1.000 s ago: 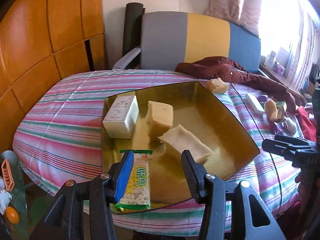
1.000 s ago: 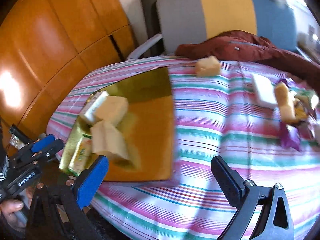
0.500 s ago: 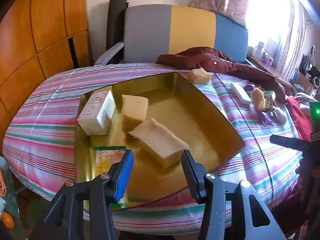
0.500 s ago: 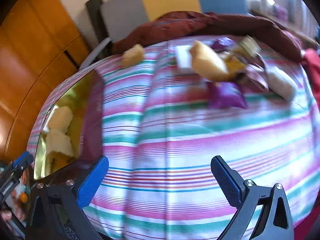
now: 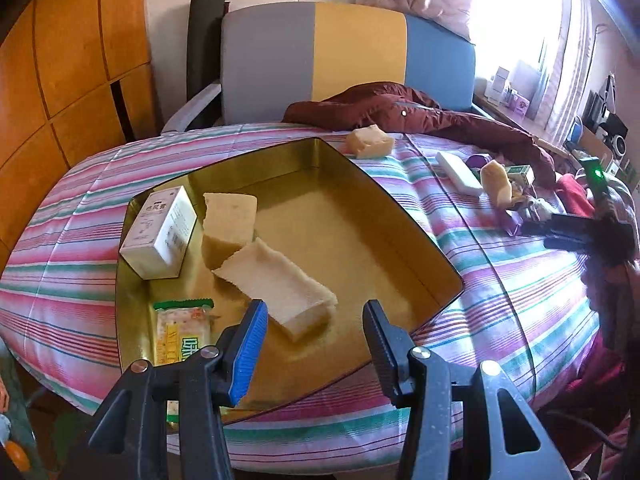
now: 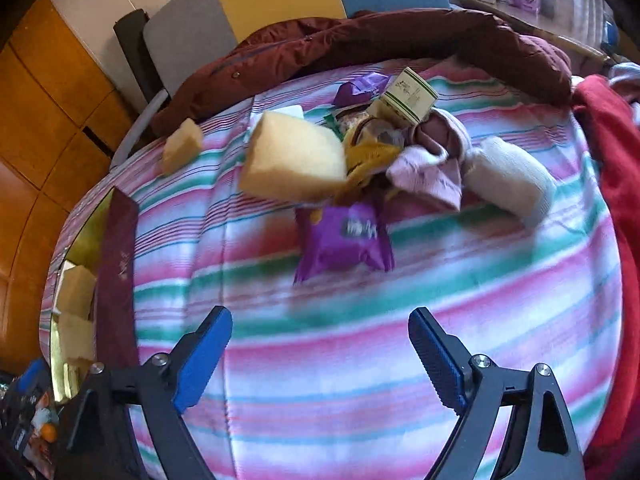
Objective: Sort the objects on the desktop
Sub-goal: 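Move the right gripper to the purple snack packet and grasp it, then grasp a yellow sponge with the left gripper and lift it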
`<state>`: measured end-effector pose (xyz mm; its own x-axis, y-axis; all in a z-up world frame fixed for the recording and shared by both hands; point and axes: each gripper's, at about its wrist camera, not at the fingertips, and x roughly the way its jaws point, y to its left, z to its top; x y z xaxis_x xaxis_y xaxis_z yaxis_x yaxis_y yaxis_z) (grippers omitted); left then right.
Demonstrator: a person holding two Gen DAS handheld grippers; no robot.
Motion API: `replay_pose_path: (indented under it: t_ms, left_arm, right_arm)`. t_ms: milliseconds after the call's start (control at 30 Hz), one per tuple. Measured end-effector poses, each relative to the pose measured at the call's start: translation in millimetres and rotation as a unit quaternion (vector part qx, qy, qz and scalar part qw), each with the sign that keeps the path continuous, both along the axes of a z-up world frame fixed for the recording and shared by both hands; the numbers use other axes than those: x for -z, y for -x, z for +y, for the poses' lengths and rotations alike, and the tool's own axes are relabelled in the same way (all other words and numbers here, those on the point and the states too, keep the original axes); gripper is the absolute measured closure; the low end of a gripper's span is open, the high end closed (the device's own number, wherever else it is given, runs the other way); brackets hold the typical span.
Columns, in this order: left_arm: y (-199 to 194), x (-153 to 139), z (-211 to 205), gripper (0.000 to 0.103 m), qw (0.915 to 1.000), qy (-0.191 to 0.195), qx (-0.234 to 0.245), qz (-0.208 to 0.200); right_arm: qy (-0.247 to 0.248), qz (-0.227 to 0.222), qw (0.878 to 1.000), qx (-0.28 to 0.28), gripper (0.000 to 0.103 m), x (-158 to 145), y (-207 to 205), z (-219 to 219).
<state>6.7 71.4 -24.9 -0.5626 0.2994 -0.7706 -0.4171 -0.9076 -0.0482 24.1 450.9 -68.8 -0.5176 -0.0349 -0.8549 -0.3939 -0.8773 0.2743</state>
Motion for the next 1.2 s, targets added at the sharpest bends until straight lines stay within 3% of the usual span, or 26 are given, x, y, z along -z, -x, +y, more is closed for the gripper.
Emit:
replay_pose_path:
  t_ms: [433, 500, 633, 867, 1000, 1200]
  left_arm:
    - [20, -11, 40, 0.053, 0.9995, 0.009, 0.029, 0.005]
    - [24, -13, 50, 0.053, 0.9992, 0.009, 0.040, 0.006]
    - [30, -16, 68, 0.053, 0.9983, 0.011, 0.057, 0.007]
    - [48, -20, 94, 0.053, 0.9966, 0.014, 0.081, -0.006]
    - [71, -26, 107, 0.053, 0.9960, -0.002, 0.085, -0.026]
    - [110, -37, 134, 0.053, 0.9948, 0.007, 0.097, -0.031]
  right_arm:
    - [-0.011, -0.016, 1.000, -0.006, 0.013, 29, 46, 27]
    - [-0.027, -0.020, 0.999, -0.010, 0.027, 29, 48, 26]
    - [-0.046, -0.025, 0.998, -0.018, 0.045, 28, 49, 27]
    - [-0.066, -0.039, 0.996, -0.034, 0.046, 28, 53, 20]
    - [-0.080, -0.051, 0.994, -0.050, 0.046, 28, 56, 13]
    - [-0.080, -0.063, 0.993, -0.059, 0.045, 28, 56, 13]
